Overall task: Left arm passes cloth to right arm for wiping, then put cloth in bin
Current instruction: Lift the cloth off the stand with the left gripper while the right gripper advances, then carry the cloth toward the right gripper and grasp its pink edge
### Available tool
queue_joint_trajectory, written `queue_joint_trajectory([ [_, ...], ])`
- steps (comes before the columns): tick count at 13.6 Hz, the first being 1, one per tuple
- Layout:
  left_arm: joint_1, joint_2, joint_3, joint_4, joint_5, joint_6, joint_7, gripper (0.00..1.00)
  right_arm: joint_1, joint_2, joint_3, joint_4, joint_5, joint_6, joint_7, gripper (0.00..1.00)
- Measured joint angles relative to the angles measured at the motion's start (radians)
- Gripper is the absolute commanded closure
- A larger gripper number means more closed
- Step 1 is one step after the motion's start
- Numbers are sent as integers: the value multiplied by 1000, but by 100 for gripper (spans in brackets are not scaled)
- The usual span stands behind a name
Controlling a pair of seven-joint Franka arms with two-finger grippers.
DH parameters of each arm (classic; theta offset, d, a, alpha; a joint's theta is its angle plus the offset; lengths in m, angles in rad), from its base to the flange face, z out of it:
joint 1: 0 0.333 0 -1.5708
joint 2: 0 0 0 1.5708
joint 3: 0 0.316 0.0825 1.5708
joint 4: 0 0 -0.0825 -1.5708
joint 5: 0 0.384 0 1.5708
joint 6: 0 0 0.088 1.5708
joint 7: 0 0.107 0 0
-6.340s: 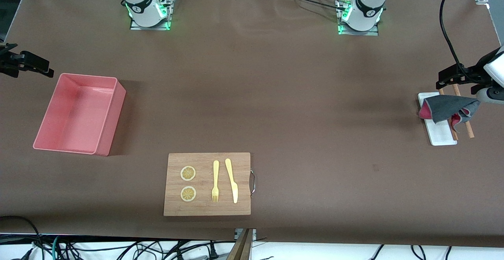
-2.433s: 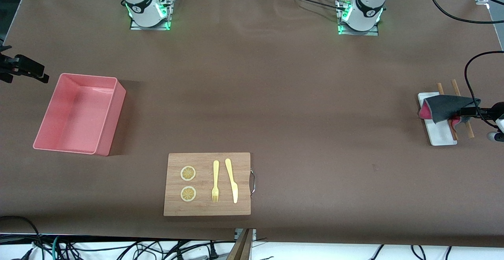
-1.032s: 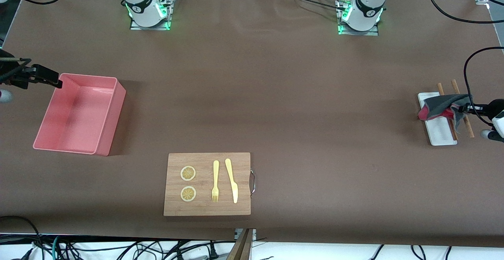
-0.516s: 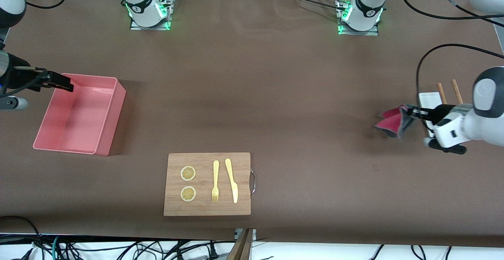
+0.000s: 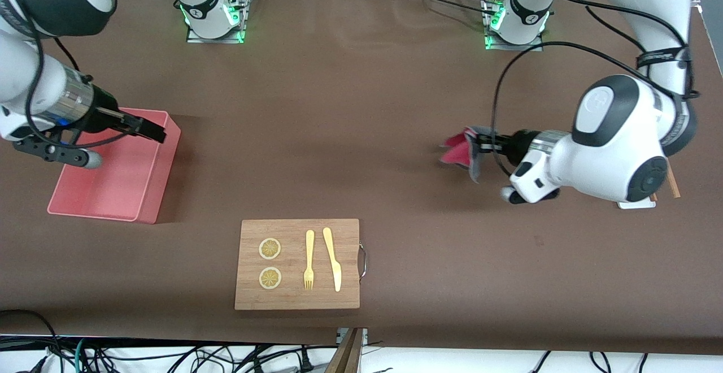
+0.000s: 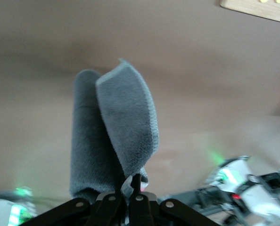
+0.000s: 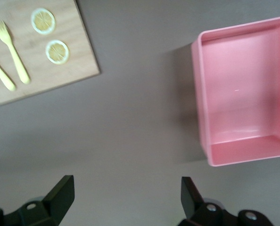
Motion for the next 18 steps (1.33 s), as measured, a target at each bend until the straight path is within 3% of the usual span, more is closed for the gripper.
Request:
queue_joint_trajectory([
  [6, -110, 44, 2, 8, -382, 97, -316, 100, 58, 75, 0, 0, 114, 147, 211, 0],
  [8, -142, 66, 1, 9, -432, 177, -375, 100, 91, 100, 1, 0, 126, 187, 315, 0],
  [12, -253, 106, 1, 10, -512, 381, -467, 100, 144, 147, 1, 0, 239, 240, 509, 0],
  [18, -335, 137, 1, 13, -670, 561, -544, 100, 212, 206, 1, 0, 263, 293, 685, 0],
])
